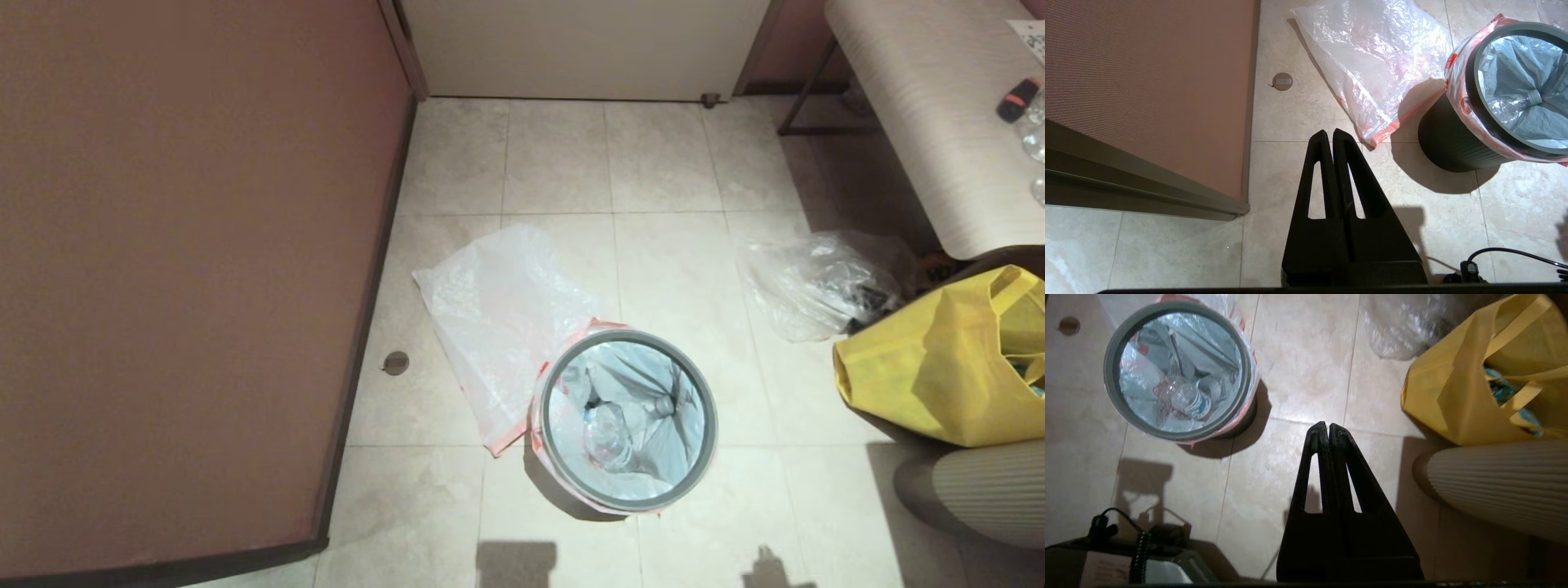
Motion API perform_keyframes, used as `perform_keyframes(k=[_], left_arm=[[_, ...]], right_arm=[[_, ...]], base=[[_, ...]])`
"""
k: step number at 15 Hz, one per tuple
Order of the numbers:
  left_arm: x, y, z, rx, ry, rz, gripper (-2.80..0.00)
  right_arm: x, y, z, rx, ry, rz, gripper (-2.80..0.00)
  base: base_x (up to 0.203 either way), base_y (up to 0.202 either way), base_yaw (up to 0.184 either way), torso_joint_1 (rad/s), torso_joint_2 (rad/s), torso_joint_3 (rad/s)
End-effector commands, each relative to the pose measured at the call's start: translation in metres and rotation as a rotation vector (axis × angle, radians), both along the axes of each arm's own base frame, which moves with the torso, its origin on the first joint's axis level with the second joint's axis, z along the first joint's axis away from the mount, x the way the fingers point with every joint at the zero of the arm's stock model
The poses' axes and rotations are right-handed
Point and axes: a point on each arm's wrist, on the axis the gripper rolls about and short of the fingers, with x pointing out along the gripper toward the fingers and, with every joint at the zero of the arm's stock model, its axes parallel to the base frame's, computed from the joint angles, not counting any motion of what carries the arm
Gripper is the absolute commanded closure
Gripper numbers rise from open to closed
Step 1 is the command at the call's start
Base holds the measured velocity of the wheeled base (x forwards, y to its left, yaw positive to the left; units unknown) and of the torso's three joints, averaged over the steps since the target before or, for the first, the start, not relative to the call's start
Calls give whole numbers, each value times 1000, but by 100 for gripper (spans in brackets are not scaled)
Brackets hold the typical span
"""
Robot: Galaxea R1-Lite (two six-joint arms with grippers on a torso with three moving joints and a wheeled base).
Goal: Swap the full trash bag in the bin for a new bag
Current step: Place the trash can ring on the floor
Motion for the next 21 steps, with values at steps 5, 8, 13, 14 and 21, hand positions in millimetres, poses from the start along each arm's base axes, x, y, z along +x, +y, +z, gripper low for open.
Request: perform_keyframes(k=[5, 8, 13, 14, 21], left_arm=[[0, 0, 0, 0, -1, 1, 0], [0, 0, 0, -1, -1, 1, 0], [0, 0, 0, -1, -1, 0, 0], [0, 0, 0, -1, -1, 0, 0], [0, 0, 0, -1, -1, 1, 0]], right_arm=[[117, 16, 21, 71, 463, 100, 0], [172, 33, -3, 13, 639, 160, 0], [275, 58, -80, 40, 763, 140, 0], [294, 62, -99, 40, 776, 121, 0], [331, 94, -122, -29, 627, 56, -280]], base=[[0, 0, 0, 0, 0, 0], [0, 0, 0, 0, 0, 0], [0, 0, 0, 0, 0, 0], [0, 0, 0, 0, 0, 0], [0, 0, 0, 0, 0, 0]])
